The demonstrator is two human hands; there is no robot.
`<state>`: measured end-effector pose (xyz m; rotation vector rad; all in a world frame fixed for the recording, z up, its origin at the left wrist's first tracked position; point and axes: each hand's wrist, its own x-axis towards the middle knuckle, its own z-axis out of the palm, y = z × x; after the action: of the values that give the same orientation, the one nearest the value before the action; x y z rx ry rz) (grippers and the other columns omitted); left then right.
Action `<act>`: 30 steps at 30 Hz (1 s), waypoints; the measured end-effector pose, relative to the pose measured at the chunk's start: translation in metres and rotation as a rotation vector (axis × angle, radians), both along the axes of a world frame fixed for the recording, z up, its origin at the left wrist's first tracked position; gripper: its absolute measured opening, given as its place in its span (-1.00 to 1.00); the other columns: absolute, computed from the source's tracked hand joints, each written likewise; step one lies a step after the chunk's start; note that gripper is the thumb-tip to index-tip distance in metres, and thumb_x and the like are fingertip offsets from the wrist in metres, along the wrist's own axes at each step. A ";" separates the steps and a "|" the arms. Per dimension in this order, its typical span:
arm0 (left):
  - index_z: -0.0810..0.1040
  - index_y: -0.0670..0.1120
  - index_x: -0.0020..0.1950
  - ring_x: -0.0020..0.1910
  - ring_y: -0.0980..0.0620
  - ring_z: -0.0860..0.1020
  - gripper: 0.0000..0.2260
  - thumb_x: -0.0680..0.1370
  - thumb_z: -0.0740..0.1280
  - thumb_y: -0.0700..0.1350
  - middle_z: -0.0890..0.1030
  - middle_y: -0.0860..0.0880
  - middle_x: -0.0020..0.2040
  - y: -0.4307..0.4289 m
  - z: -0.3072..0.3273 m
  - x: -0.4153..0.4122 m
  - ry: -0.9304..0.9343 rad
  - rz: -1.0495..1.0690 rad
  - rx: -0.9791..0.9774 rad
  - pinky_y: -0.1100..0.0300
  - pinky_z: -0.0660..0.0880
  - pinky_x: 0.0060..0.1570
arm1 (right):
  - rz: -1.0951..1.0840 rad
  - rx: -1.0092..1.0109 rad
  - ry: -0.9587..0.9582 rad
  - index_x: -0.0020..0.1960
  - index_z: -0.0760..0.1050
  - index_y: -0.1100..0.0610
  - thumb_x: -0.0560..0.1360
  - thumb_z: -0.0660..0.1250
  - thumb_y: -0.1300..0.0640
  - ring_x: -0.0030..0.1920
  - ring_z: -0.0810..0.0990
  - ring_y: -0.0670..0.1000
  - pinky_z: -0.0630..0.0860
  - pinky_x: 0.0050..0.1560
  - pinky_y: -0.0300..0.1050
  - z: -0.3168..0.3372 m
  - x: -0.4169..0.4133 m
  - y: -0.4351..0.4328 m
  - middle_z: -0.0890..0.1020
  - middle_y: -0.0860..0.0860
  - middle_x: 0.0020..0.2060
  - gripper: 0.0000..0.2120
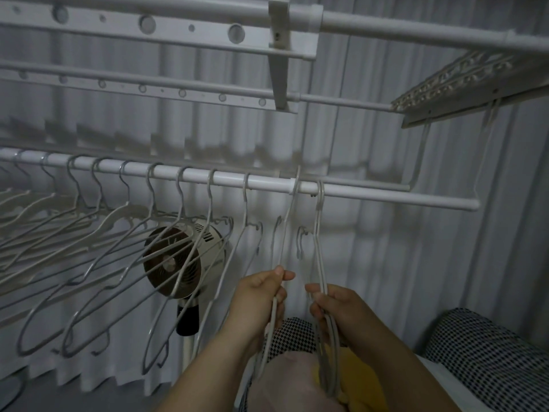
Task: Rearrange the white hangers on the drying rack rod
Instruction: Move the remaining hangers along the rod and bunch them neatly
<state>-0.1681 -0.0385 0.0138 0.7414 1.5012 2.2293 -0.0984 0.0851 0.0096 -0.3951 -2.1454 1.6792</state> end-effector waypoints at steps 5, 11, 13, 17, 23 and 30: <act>0.54 -0.14 -0.19 -0.70 0.18 0.30 -0.76 0.59 0.14 -0.14 0.36 0.07 -0.65 -0.004 0.000 -0.003 -0.011 0.013 0.014 0.41 0.24 -0.67 | 0.002 0.011 0.007 0.13 0.42 0.18 0.58 0.09 0.24 -0.63 0.39 -0.18 0.35 -0.58 -0.34 0.002 0.003 0.002 0.45 0.01 -0.47 -0.81; 0.53 -0.17 -0.18 -0.71 0.19 0.28 -0.75 0.59 0.13 -0.14 0.35 0.06 -0.66 -0.009 -0.010 -0.005 -0.058 0.056 0.003 0.41 0.22 -0.68 | 0.010 0.047 0.014 0.06 0.45 0.14 0.58 0.11 0.20 -0.63 0.40 -0.18 0.36 -0.56 -0.34 -0.001 0.003 0.003 0.46 -0.04 -0.52 -0.84; 0.53 -0.17 -0.19 -0.72 0.19 0.28 -0.75 0.59 0.13 -0.13 0.35 0.06 -0.67 -0.010 -0.010 -0.007 -0.073 0.079 0.010 0.41 0.22 -0.68 | 0.015 0.050 0.013 0.00 0.46 0.11 0.58 0.11 0.19 -0.61 0.40 -0.16 0.37 -0.54 -0.32 -0.001 0.003 0.003 0.46 -0.06 -0.54 -0.84; 0.54 -0.15 -0.19 -0.71 0.17 0.29 -0.76 0.59 0.15 -0.13 0.36 0.06 -0.66 -0.014 -0.009 -0.009 -0.073 0.105 -0.012 0.40 0.25 -0.67 | -0.010 0.037 0.024 -0.27 0.45 0.05 0.57 0.15 0.13 -0.61 0.39 -0.14 0.38 -0.48 -0.28 0.001 0.004 0.002 0.45 -0.08 -0.60 -0.75; 0.54 -0.12 -0.14 -0.64 0.14 0.43 -0.78 0.58 0.17 -0.07 0.47 0.04 -0.61 -0.021 -0.007 -0.006 -0.055 0.118 -0.046 0.33 0.40 -0.61 | -0.063 0.045 0.162 -0.16 0.39 0.09 0.60 0.05 0.18 -0.65 0.40 -0.18 0.38 -0.58 -0.36 0.001 0.002 -0.004 0.49 0.07 -0.49 -0.79; 0.53 -0.09 -0.18 -0.33 0.03 0.61 -0.63 0.61 0.02 0.01 0.64 -0.06 -0.31 -0.024 -0.013 0.007 -0.103 0.178 -0.083 0.23 0.51 -0.37 | -0.107 -0.131 0.165 -0.15 0.40 0.25 0.56 0.15 0.23 -0.69 0.41 -0.08 0.39 -0.65 -0.28 0.004 -0.001 0.002 0.58 0.09 -0.40 -0.85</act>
<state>-0.1616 -0.0621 0.0012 0.4772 1.6550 2.2771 -0.0990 0.0867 0.0135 -0.3863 -1.8703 1.7338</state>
